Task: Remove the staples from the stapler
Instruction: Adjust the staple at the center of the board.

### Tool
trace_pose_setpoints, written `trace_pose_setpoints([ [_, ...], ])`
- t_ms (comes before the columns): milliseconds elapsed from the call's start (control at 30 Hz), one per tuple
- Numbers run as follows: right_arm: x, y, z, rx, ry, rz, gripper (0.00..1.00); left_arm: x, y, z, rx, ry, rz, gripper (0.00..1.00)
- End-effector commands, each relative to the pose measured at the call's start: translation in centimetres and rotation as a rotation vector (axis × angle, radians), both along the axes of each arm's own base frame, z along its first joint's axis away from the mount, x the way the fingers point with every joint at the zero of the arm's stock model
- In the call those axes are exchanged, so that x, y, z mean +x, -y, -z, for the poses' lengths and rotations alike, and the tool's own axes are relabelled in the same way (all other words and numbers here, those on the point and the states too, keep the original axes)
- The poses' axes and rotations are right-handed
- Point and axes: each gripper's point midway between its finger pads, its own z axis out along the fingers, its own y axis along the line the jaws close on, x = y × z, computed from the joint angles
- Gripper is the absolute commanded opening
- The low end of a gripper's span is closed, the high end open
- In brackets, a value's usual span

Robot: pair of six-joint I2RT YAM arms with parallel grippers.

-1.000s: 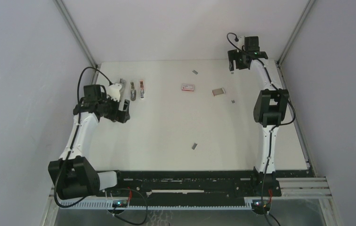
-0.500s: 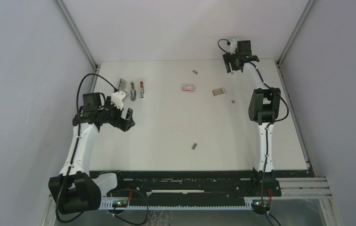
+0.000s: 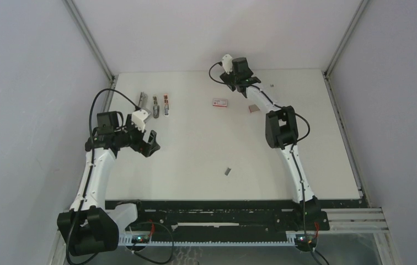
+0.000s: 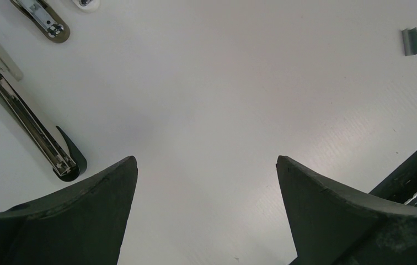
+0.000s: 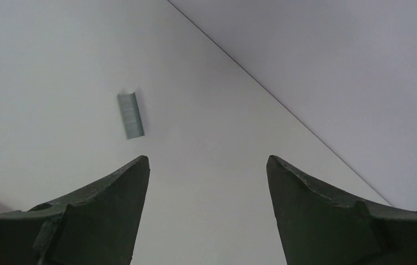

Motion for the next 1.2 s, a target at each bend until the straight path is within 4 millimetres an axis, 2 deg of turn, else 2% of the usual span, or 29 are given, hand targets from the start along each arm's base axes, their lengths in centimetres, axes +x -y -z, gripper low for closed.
trace_pose_setpoints([
  [0,3.1,1.5,-4.2,-0.062,0.185,0.015,0.79,-0.1,0.3,-0.2,0.0,0.045,0.036,1.0],
  [367,4.6,-0.5,-2.9,-0.156,0.275,-0.067,0.81,-0.1,0.2,0.4,0.008,0.04,0.037,1.0],
  [733,3.8,-2.7,0.6,-0.263,0.226,-0.234,0.83,-0.1,0.1,0.3,0.009,0.047,0.034,1.0],
  [1167,3.3,-3.8,2.5,-0.276,0.189,-0.322,0.88,-0.2,0.1,0.0,0.013,0.066,0.033,1.0],
])
